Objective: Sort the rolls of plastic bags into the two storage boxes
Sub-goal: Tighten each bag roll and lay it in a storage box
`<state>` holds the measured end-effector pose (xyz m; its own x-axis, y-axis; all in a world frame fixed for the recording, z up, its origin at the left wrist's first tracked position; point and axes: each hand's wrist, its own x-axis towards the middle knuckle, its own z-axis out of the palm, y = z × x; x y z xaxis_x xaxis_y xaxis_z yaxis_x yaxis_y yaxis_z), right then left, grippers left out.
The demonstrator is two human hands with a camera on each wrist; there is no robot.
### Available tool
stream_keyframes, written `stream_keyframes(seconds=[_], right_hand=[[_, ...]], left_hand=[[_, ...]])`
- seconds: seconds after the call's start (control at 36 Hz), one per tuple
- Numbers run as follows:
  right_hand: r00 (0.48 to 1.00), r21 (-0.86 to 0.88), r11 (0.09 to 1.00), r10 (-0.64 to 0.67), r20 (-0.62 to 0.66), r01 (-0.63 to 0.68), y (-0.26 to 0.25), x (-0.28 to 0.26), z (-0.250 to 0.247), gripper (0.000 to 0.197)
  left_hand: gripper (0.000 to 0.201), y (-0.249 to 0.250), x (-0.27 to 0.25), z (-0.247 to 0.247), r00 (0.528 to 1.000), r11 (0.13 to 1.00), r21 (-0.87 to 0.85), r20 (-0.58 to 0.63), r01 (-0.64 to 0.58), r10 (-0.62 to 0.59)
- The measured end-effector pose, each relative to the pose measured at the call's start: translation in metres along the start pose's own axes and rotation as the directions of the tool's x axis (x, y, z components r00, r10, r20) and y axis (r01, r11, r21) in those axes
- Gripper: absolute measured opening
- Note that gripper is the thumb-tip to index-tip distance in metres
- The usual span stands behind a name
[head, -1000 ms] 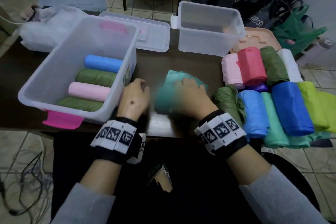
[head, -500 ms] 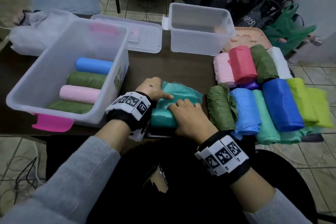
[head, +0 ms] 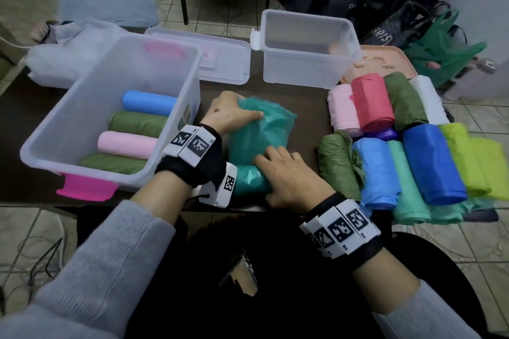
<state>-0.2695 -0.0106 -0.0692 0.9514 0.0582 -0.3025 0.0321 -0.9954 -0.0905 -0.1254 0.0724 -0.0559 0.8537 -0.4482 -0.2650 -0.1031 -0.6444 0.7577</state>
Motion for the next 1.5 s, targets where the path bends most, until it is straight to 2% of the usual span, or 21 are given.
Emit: stream_keyframes(seconds=[0.08, 0.17, 0.25, 0.28, 0.33, 0.36, 0.42, 0.47, 0.56, 0.69, 0.83, 1.0, 1.11, 1.25, 1.39, 1.44, 1.5], right_hand=[[1.000, 0.019, 1.000, -0.002, 0.025, 0.001, 0.002, -0.002, 0.000, 0.061], [1.000, 0.025, 1.000, -0.008, 0.024, 0.007, 0.004, -0.001, -0.002, 0.058], [0.999, 0.037, 0.999, -0.005, 0.052, 0.003, 0.003, 0.002, -0.003, 0.060], [0.998, 0.046, 0.999, -0.002, 0.060, 0.000, 0.003, 0.003, -0.003, 0.060], [0.998, 0.068, 0.998, -0.001, 0.070, -0.004, 0.003, 0.005, -0.004, 0.059], [0.997, 0.077, 0.997, -0.002, 0.072, -0.004, 0.003, 0.006, -0.004, 0.058], [0.996, 0.087, 0.996, -0.004, 0.088, -0.004, 0.004, 0.006, -0.004, 0.055], [0.994, 0.089, 0.996, -0.009, 0.111, -0.001, 0.005, 0.006, -0.002, 0.056], [0.991, 0.089, 0.996, -0.019, 0.136, 0.007, 0.005, 0.004, -0.001, 0.057], [0.989, 0.173, 0.985, -0.054, 0.136, 0.030, 0.003, 0.004, -0.006, 0.048], [0.993, 0.215, 0.974, -0.089, 0.079, 0.070, 0.003, 0.002, -0.016, 0.051], [0.996, 0.251, 0.967, -0.060, 0.060, 0.043, 0.000, -0.001, -0.003, 0.053], [1.000, 0.333, 0.943, -0.016, 0.027, 0.006, 0.002, -0.004, 0.002, 0.064], [0.999, 0.355, 0.934, 0.013, 0.043, -0.027, 0.005, -0.006, -0.001, 0.049], [1.000, 0.385, 0.923, 0.013, 0.027, -0.023, 0.011, -0.003, -0.001, 0.054], [0.999, 0.344, 0.938, 0.016, 0.052, -0.033, 0.014, 0.002, -0.001, 0.062], [0.996, 0.322, 0.946, 0.005, 0.094, -0.035, 0.018, 0.006, -0.003, 0.066]], left_hand=[[0.023, -0.002, 0.003, -0.003, 0.999, 0.999, 0.037, -0.030, -0.013, 0.014], [0.034, -0.004, 0.005, 0.002, 0.988, 0.996, 0.082, -0.146, -0.036, 0.048], [0.038, -0.002, 0.002, 0.009, 0.927, 0.957, 0.253, -0.304, -0.145, 0.221], [0.034, -0.001, 0.001, 0.012, 0.905, 0.923, 0.335, -0.304, -0.189, 0.296], [0.028, -0.001, 0.000, 0.018, 0.916, 0.852, 0.454, -0.164, -0.259, 0.366], [0.030, -0.003, 0.001, 0.022, 0.943, 0.828, 0.495, -0.050, -0.263, 0.329], [0.047, -0.011, 0.004, 0.029, 0.972, 0.810, 0.539, 0.175, -0.229, 0.158], [0.062, -0.020, 0.006, 0.034, 0.944, 0.822, 0.534, 0.330, -0.196, 0.011], [0.070, -0.026, 0.006, 0.039, 0.906, 0.797, 0.560, 0.421, -0.225, -0.041], [0.071, -0.028, 0.006, 0.041, 0.901, 0.774, 0.584, 0.433, -0.246, -0.041], [0.072, -0.027, 0.008, 0.041, 0.898, 0.749, 0.606, 0.438, -0.267, -0.035], [0.074, -0.025, 0.006, 0.039, 0.902, 0.744, 0.611, 0.430, -0.271, -0.024], [0.075, -0.025, 0.005, 0.039, 0.905, 0.766, 0.588, 0.425, -0.260, -0.019], [0.074, -0.022, 0.004, 0.039, 0.909, 0.779, 0.575, 0.416, -0.251, -0.014], [0.072, -0.019, 0.004, 0.032, 0.915, 0.827, 0.504, 0.403, -0.249, 0.030], [0.073, -0.018, 0.003, 0.027, 0.930, 0.864, 0.444, 0.361, -0.239, 0.072], [0.067, -0.017, -0.001, 0.022, 0.957, 0.890, 0.399, 0.265, -0.222, 0.120]])
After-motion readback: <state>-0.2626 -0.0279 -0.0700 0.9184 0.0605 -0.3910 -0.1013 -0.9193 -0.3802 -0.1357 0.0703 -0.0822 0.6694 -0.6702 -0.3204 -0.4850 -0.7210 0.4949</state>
